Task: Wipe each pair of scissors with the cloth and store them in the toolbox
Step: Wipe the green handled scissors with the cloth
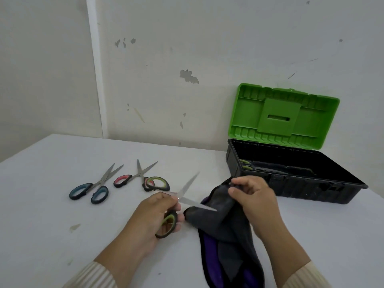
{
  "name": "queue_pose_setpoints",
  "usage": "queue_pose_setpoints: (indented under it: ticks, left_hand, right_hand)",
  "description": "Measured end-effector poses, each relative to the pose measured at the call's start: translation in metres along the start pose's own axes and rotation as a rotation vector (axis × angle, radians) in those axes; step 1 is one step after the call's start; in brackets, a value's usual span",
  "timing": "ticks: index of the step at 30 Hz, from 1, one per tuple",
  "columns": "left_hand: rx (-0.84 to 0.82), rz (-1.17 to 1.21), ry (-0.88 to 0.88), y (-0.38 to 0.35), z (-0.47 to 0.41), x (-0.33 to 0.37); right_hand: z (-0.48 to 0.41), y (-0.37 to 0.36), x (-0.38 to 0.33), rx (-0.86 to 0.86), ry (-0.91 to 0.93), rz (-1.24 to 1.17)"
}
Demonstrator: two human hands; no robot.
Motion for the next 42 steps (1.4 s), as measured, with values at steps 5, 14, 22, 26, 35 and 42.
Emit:
queue_pose_setpoints:
  ticks: [5,14,22,26,35,42]
  left_hand:
    - [-0.101,-0.137,-0.058,-0.008,0.005,-0.008]
    - [-0.083,-0.281,-0.161,-0.01,0.008,-0.01]
    - [-0.062,-0.303,-0.135,-0.01,0.008,-0.011]
    - [-0.069,-0.305,-0.145,-0.01,0.009,-0.01]
    - [-0.082,-0.307,-0.16,-0.009,0.012,-0.006]
    - [-0.075,-0.277,-0.158,-0.007,0.011,-0.001]
  right_hand:
    - [0.011,-0.006,-0.023,-0.044,0.296,0.129]
    - [0.03,-0.044,-0.018,-0.276,0.54,0.344]
    - [0.021,-0.039,-0.012,-0.208,0.415,0.298]
    - [0.039,-0.048,-0.018,-0.341,0.47,0.294]
    - [0.029,-0.044,-0.012,-0.243,0.47,0.336]
    - [0.002,0.003,0.002,0.155,0.153,0.227]
Point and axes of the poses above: each hand's wrist, its own z-axis away from the middle knuckle, its own y-axis out of the back of the hand, x = y × z, the point moved 2 cm from there along -z, towards the middle knuckle, and after that the axes turned 5 degrees about x, right-handed, at the moved point
